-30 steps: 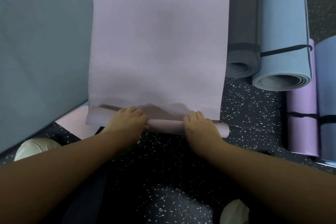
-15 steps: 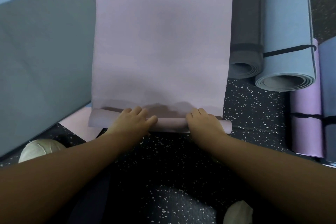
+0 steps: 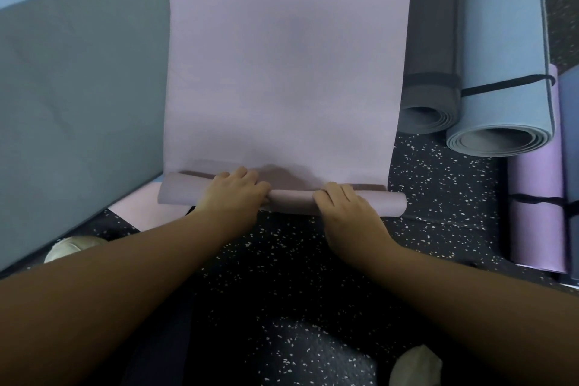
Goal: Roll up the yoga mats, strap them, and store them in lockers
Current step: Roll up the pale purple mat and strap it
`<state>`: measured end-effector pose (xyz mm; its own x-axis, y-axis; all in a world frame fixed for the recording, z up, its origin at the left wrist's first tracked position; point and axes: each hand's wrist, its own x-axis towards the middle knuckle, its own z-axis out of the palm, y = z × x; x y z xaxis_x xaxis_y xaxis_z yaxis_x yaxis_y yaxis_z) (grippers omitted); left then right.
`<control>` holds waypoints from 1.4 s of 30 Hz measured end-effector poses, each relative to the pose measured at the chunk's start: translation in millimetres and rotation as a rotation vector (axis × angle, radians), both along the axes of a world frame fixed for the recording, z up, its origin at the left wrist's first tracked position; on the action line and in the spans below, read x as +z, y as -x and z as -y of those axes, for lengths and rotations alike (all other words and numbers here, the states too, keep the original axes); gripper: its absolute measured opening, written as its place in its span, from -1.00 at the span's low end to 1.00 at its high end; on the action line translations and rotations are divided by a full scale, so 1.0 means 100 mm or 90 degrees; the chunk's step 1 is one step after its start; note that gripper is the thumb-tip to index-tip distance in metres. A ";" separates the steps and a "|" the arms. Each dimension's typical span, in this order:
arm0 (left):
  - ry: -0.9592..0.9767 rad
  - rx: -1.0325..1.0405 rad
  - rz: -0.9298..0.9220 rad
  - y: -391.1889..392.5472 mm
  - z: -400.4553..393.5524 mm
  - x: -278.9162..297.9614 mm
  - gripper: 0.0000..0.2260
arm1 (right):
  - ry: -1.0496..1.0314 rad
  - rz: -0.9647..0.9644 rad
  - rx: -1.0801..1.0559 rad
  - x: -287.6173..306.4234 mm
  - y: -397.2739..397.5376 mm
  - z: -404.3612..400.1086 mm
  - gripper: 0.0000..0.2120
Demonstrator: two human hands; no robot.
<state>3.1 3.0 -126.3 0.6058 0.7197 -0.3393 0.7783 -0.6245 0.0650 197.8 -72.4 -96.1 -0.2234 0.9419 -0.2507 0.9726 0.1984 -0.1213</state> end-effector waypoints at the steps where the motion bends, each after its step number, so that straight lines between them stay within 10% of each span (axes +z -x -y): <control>1: -0.028 0.000 0.012 0.00 0.01 0.01 -0.78 | 0.008 -0.009 0.000 -0.02 -0.01 0.03 -0.74; 6: -0.012 0.010 0.019 -0.04 -0.01 0.00 -0.77 | 0.073 -0.023 -0.005 -0.02 -0.06 0.06 -0.71; 13: -0.032 0.046 0.071 -0.04 -0.07 0.05 -0.73 | 0.190 0.074 0.024 -0.03 -0.16 0.20 -0.07; 42: -0.111 -0.171 0.023 0.05 0.04 -0.08 -0.37 | 0.234 0.116 -0.013 0.06 -0.15 -0.22 -0.13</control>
